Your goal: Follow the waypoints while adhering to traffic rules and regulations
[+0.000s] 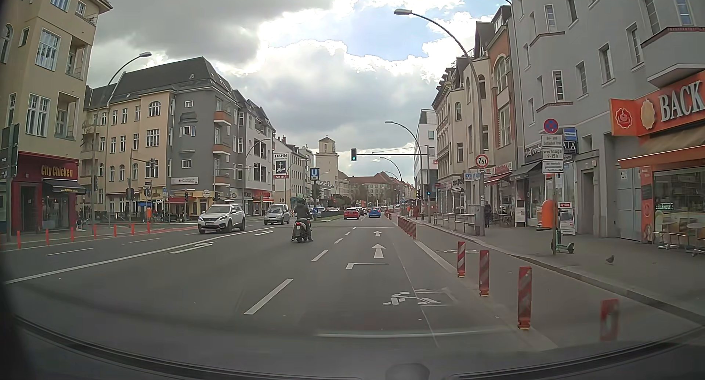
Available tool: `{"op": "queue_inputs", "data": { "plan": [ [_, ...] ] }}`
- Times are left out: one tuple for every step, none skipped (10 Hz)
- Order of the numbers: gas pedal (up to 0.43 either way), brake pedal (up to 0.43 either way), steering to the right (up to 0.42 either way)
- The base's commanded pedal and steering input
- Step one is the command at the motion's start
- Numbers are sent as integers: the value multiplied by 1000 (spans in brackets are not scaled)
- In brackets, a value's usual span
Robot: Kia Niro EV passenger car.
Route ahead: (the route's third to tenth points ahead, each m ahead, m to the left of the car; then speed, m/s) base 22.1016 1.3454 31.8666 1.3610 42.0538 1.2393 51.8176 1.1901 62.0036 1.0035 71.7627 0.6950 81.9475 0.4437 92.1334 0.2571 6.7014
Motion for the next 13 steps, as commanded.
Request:
{"op": "queue_inputs", "data": {
  "plan": [
    [28,30,-6],
    [28,37,-5],
    [28,30,-5],
    [28,30,-4],
    [28,30,-2],
    [28,30,-1],
    [28,30,1],
    [28,30,2],
    [28,30,3],
    [28,30,3],
    [28,30,3],
    [28,37,3],
    [28,30,3]
  ]
}}
